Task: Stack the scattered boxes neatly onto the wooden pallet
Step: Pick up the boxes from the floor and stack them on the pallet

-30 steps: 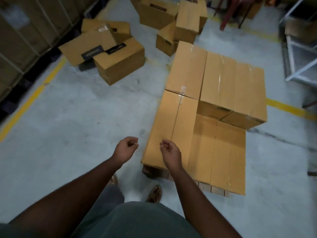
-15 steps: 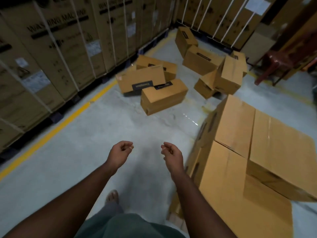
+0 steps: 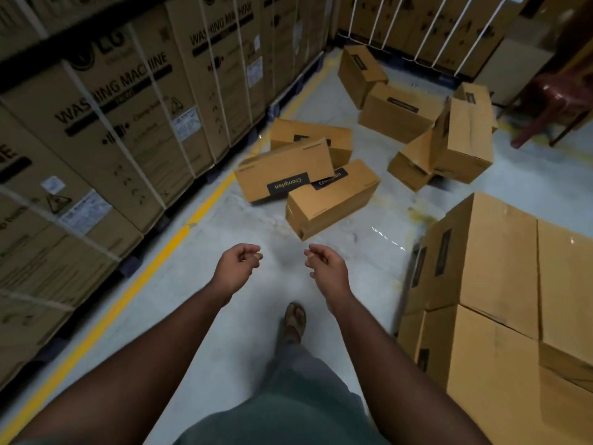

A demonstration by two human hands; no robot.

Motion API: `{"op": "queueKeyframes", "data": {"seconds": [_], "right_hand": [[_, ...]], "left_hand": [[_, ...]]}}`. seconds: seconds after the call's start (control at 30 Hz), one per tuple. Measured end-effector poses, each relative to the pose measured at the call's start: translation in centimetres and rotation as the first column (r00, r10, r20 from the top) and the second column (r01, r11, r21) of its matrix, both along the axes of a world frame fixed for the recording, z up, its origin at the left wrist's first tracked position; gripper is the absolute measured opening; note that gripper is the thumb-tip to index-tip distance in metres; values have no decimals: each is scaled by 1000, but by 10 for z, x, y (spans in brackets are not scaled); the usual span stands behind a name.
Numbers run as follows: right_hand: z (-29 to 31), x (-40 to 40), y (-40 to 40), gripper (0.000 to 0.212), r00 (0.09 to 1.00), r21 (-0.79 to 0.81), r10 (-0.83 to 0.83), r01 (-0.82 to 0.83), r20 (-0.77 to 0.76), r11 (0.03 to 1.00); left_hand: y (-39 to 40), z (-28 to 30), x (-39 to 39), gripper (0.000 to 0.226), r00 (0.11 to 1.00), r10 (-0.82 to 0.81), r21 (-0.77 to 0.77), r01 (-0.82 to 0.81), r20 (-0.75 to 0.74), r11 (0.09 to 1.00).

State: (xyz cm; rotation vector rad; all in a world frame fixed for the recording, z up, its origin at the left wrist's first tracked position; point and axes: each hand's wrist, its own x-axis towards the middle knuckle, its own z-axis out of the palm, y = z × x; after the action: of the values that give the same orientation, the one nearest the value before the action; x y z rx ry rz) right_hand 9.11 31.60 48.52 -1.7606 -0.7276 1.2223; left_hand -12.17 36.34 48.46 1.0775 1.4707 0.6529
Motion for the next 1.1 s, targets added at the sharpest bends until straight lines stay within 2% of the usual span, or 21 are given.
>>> {"op": "queueKeyframes", "data": {"seconds": [0.1, 0.27, 0.37, 0.47, 0.63, 0.73, 0.83, 1.0, 1.1], "right_hand": [[-10, 3, 75, 27, 999, -22, -18, 16, -52, 1000], [-3, 4, 205, 27, 993, -19, 57, -59, -99, 998], [13, 3, 273, 15, 988, -7, 102, -103, -115, 995], [15, 3, 332, 5, 982, -9, 75, -77, -175, 997], [-25, -22, 438, 12, 975, -63, -49, 36, -219, 997], [-54, -49, 510, 17, 968, -123, -100, 73, -231, 990], [-85, -76, 579, 11, 943, -216, -219, 166, -251, 962], [-143, -113, 659, 29, 815, -440, -521, 382, -254, 813], [-180, -128, 704, 19, 728, -502, -618, 432, -297, 749]], "left_hand": [[72, -4, 3, 20, 999, -7, 0, 7, -35, 1000], [181, 2, 0, 21, 995, 78, -5, -78, -62, 997], [242, 13, -6, 22, 994, 83, -18, -85, -64, 996], [308, 12, -13, 22, 992, 67, -30, -70, -104, 997], [436, -28, -19, 22, 968, -80, -31, 75, -238, 997], [524, -58, -22, 21, 948, -200, -74, 187, -248, 980], [610, -91, -34, 20, 916, -305, -107, 287, -261, 952], [725, -150, -64, 23, 811, -500, -250, 439, -302, 863], [786, -203, -66, 25, 752, -577, -320, 487, -320, 813]]}}
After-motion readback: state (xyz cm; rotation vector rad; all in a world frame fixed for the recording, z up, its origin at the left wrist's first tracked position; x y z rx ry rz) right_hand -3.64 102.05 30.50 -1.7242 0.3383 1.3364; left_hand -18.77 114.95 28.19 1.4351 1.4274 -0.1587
